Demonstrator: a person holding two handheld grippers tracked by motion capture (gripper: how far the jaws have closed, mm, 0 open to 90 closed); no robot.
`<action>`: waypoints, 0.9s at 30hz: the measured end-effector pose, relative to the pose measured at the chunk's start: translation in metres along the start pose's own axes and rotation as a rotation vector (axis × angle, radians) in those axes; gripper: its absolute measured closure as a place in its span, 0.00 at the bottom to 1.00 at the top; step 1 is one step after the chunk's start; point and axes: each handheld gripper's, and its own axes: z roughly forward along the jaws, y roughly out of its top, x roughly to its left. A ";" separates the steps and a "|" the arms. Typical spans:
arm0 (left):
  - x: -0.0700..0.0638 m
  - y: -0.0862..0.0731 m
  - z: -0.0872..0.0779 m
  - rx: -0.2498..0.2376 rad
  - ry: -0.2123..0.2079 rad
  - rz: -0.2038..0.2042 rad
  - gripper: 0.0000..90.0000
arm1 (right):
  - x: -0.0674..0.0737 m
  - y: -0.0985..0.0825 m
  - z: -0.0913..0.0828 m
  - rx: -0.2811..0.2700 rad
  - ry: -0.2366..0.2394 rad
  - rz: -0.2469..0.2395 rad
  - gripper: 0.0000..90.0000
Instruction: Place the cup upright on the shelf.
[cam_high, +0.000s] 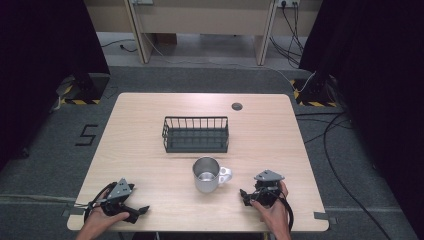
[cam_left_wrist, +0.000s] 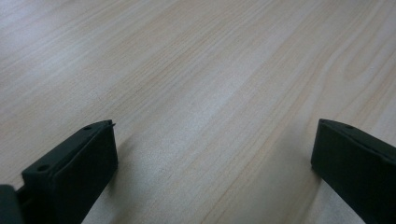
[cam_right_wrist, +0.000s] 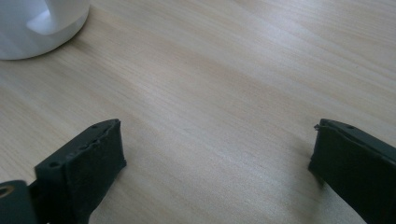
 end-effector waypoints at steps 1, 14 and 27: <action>0.000 0.000 0.000 0.000 0.000 0.000 0.00 | 0.000 -0.001 -0.002 -0.012 0.006 -0.006 0.09; 0.000 0.000 0.000 0.000 0.000 0.000 0.00 | 0.007 0.003 -0.015 -0.087 0.030 -0.043 0.17; 0.000 0.000 0.000 0.000 0.000 0.000 0.00 | 0.022 0.012 -0.031 -0.206 0.100 -0.098 0.17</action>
